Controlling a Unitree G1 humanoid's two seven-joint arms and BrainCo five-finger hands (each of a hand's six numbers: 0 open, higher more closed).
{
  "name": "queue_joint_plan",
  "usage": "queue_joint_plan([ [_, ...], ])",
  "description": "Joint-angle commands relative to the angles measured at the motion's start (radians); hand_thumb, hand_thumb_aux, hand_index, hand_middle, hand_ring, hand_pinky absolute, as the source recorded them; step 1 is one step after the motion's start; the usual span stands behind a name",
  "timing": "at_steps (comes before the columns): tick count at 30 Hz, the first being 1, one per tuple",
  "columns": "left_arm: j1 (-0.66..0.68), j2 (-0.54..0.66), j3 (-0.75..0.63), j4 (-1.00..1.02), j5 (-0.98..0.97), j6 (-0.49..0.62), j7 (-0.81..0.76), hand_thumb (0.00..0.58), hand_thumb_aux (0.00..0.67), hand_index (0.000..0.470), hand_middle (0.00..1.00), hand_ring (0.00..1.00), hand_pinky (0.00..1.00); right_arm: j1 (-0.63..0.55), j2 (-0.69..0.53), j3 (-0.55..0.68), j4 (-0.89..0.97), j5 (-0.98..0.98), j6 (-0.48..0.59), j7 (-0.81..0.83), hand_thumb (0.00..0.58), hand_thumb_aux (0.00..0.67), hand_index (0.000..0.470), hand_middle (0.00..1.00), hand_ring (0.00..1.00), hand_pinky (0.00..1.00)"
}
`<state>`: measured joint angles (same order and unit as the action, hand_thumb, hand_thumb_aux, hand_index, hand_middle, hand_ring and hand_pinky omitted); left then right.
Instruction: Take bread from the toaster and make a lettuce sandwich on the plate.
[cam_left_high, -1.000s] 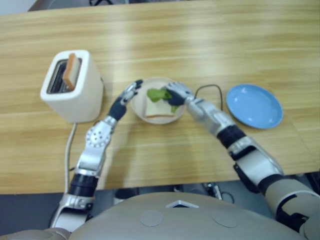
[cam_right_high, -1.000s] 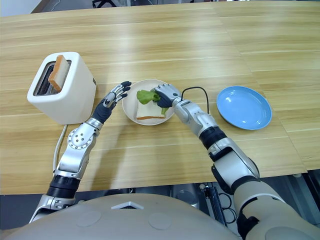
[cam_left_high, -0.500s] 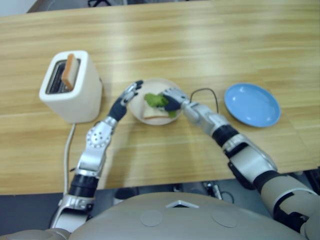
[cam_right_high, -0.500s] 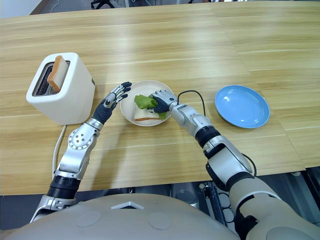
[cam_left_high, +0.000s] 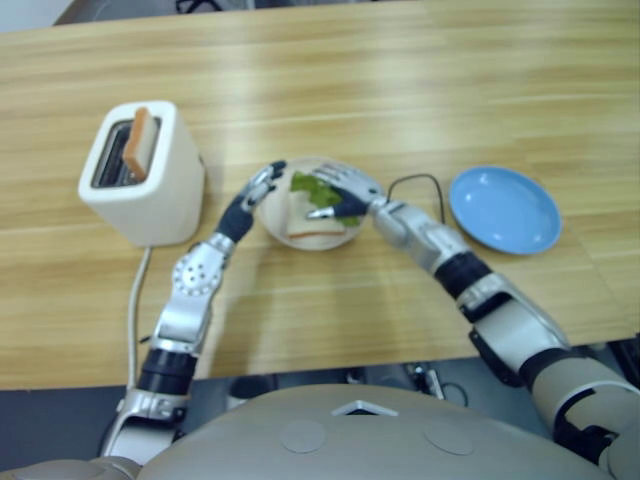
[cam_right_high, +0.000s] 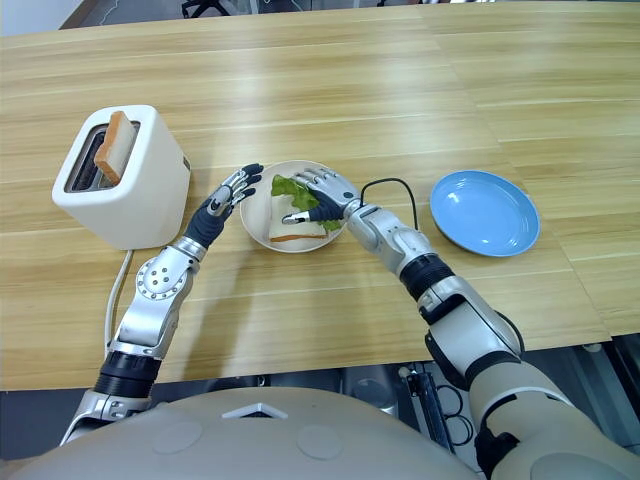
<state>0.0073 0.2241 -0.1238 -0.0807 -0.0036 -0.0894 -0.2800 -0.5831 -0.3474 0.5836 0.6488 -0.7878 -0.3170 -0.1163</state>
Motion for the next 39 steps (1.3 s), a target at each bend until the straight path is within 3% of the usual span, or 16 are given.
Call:
queue_joint_plan([
  [1, 0.003, 0.003, 0.001, 0.014, 0.010, 0.011, -0.004, 0.000, 0.000, 0.000, 0.00, 0.00, 0.00, 0.018, -0.011, -0.012, -0.045, 0.002, 0.016, 0.028, 0.000, 0.000, 0.000, 0.00, 0.00, 0.00],
  [14, -0.003, 0.001, 0.000, 0.027, 0.010, 0.008, -0.005, 0.000, 0.000, 0.000, 0.00, 0.00, 0.00, 0.029, -0.011, -0.015, -0.084, 0.011, 0.020, 0.059, 0.000, 0.000, 0.000, 0.00, 0.00, 0.00],
  [30, -0.019, -0.010, -0.004, 0.067, 0.009, -0.010, -0.007, 0.000, 0.000, 0.000, 0.00, 0.00, 0.00, 0.084, 0.009, -0.001, -0.169, 0.112, -0.125, 0.204, 0.000, 0.000, 0.000, 0.00, 0.00, 0.00],
  [39, -0.013, -0.009, -0.001, 0.059, 0.008, -0.012, -0.007, 0.000, 0.000, 0.000, 0.00, 0.00, 0.00, 0.077, -0.041, -0.084, -0.218, 0.113, -0.100, 0.175, 0.000, 0.000, 0.000, 0.00, 0.00, 0.00],
])
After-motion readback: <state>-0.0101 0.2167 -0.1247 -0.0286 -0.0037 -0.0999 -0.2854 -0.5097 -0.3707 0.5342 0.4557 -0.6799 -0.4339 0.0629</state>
